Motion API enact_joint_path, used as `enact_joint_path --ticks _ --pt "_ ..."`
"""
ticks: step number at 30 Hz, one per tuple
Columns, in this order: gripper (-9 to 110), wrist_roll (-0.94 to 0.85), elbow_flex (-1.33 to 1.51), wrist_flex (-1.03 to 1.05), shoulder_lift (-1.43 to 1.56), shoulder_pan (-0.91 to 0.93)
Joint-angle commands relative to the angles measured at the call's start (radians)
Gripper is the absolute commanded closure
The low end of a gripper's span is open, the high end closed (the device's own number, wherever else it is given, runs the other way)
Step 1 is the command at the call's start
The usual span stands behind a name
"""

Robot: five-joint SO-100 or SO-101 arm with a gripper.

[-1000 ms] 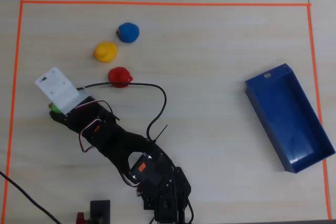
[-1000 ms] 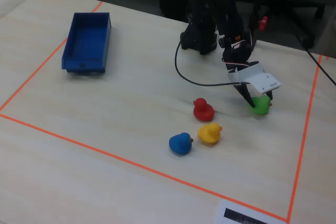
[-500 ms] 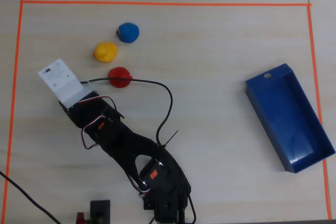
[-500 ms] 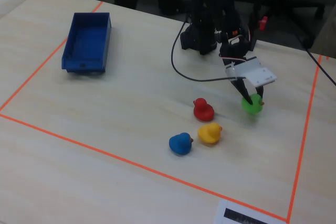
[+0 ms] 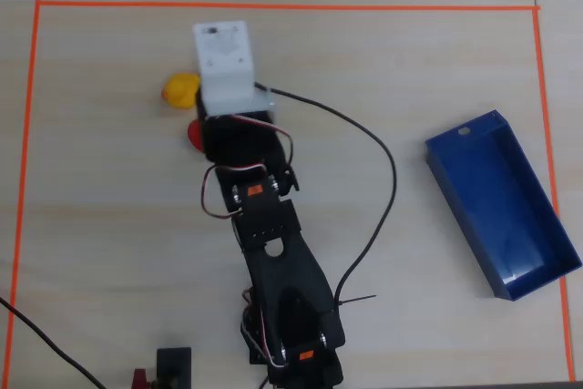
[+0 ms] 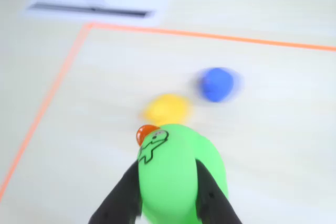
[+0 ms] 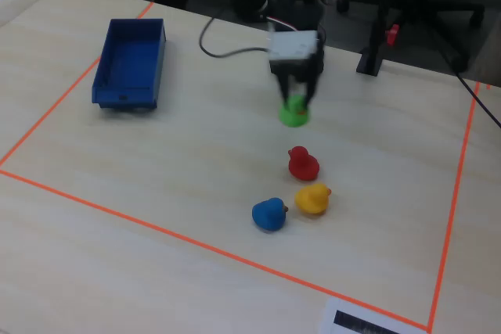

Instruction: Grasp green duck and put it into box.

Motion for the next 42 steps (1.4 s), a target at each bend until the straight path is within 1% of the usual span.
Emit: enact_joint_path --ticks 1,9,13,17,24,34,39,42 --pt "101 -0.021 -0.27 0.071 -0.117 0.371" --pt "101 -0.049 -0.638 0.183 -0.39 0.893" --pt "101 -0.098 -0.68 0.199 -0.468 1.095" --pt "101 -0.133 -0.666 0.206 -0.528 1.224" --pt "101 -0.137 -0.65 0.146 -0.661 1.316" --pt "101 -0.161 -0.63 -0.025 -0.828 1.339" --pt "101 -0.216 -0.551 -0.11 -0.856 1.356" --pt "101 -0.264 -0.489 -0.127 -0.853 1.368"
